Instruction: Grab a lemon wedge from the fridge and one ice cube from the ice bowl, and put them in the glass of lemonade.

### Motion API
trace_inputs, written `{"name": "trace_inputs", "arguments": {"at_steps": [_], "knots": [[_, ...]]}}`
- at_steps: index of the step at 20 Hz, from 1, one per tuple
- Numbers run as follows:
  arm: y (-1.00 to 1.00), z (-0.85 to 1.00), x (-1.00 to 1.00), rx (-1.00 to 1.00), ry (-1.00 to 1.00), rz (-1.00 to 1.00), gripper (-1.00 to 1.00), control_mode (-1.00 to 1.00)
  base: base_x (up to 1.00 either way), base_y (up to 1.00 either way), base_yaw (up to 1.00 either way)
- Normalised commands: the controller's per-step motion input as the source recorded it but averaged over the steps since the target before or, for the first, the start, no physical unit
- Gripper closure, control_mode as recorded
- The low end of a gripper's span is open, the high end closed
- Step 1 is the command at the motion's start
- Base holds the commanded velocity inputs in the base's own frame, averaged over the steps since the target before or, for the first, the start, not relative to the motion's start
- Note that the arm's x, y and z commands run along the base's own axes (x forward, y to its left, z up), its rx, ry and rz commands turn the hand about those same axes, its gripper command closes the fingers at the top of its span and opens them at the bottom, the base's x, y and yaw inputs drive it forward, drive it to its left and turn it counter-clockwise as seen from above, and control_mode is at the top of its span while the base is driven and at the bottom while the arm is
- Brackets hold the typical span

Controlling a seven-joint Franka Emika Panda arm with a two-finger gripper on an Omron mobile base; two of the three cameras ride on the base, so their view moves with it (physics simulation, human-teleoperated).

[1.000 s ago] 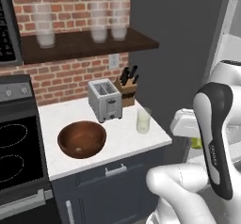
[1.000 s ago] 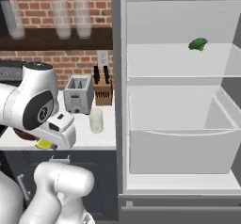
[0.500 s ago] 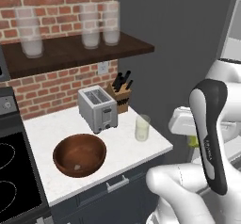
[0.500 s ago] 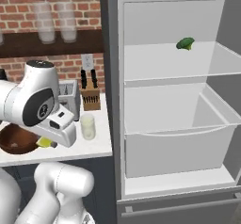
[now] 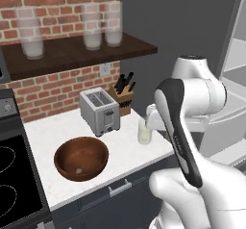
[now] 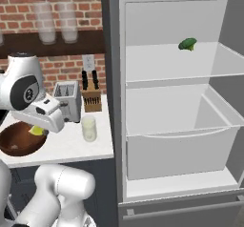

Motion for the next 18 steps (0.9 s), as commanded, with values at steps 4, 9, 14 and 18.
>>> {"name": "trace_inputs", "arguments": {"at_steps": [4, 9, 14, 18], "knots": [[0.25, 0.0, 0.37, -0.18, -0.03, 0.02, 1.0, -1.0, 0.0, 0.0, 0.0], [-0.08, -0.36, 0.9, -0.12, 0.0, -0.03, 1.0, -1.0, 0.0, 0.0, 0.0], [-0.26, -0.48, 1.0, 0.0, 0.0, -0.06, 1.0, -1.0, 0.0, 0.0, 0.0], [-0.06, -0.34, 1.0, 0.0, 0.0, -0.03, 1.0, -1.0, 0.0, 0.0, 0.0]]}}
